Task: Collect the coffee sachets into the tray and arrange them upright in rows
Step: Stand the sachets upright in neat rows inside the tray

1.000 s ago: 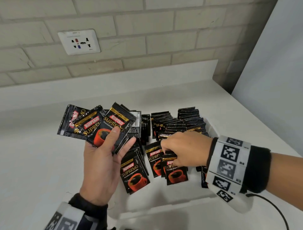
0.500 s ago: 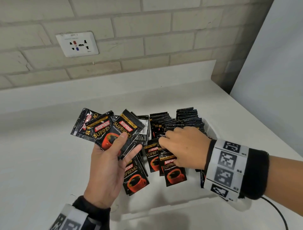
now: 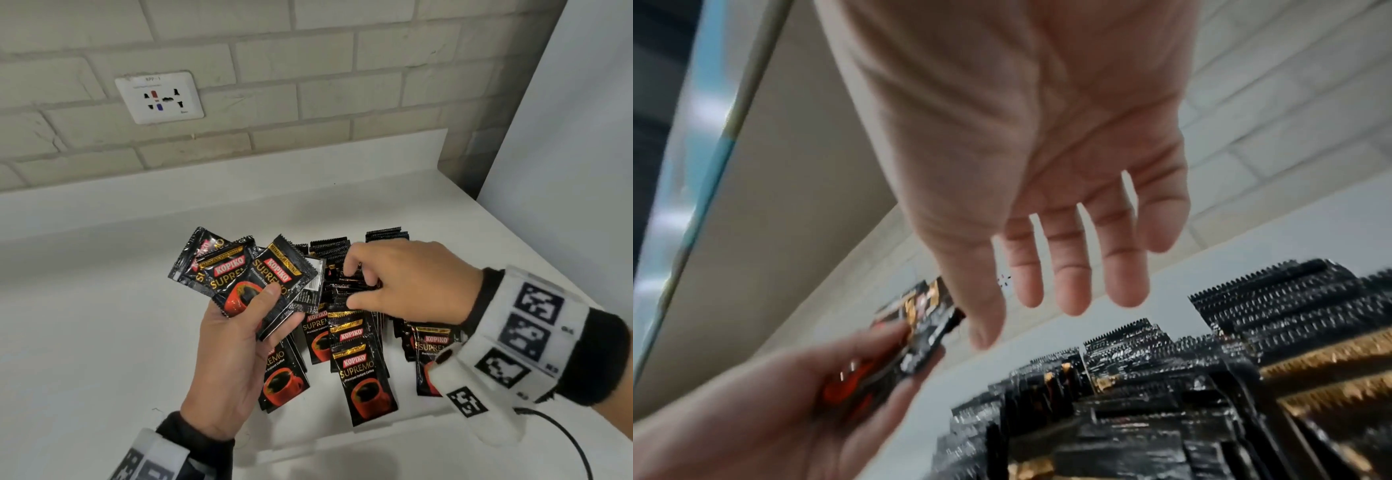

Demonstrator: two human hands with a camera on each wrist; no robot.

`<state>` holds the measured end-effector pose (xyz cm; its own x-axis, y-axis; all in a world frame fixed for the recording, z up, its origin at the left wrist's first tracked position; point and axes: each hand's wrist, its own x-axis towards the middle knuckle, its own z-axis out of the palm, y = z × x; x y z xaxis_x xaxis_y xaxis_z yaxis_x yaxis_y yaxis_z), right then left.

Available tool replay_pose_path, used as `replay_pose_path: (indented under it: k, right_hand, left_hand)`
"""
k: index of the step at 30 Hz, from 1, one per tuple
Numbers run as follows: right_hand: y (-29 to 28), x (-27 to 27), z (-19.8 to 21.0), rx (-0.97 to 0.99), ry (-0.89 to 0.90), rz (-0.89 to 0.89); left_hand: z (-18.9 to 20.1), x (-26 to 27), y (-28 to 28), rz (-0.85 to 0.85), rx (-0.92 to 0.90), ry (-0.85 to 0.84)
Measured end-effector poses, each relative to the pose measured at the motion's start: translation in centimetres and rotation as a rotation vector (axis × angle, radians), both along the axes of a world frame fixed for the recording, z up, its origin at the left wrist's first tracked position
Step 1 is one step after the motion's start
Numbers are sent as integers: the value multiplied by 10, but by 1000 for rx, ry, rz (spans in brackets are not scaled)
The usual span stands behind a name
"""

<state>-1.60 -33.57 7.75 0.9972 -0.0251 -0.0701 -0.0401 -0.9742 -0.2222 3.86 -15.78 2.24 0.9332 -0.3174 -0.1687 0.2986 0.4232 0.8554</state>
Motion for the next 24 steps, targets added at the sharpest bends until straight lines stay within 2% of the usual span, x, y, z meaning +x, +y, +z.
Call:
replay_pose_path:
  k: [5, 11, 16, 20, 24]
  right_hand:
    - [1, -6, -1, 699, 18, -183]
    - [9, -12, -24, 1157, 25, -253]
    - [5, -16, -29, 1314, 59, -293]
    - [1, -17, -29, 1304, 83, -306]
    - [-1, -17, -30, 1313, 46, -370]
  left_hand:
    - [3, -6, -12, -94, 11, -30]
    - [4, -19, -26, -175, 44, -65]
    - [5, -21, -25, -242, 28, -36]
    - [6, -20, -23, -280, -30, 40]
    - [5, -20, -24, -243, 8, 17]
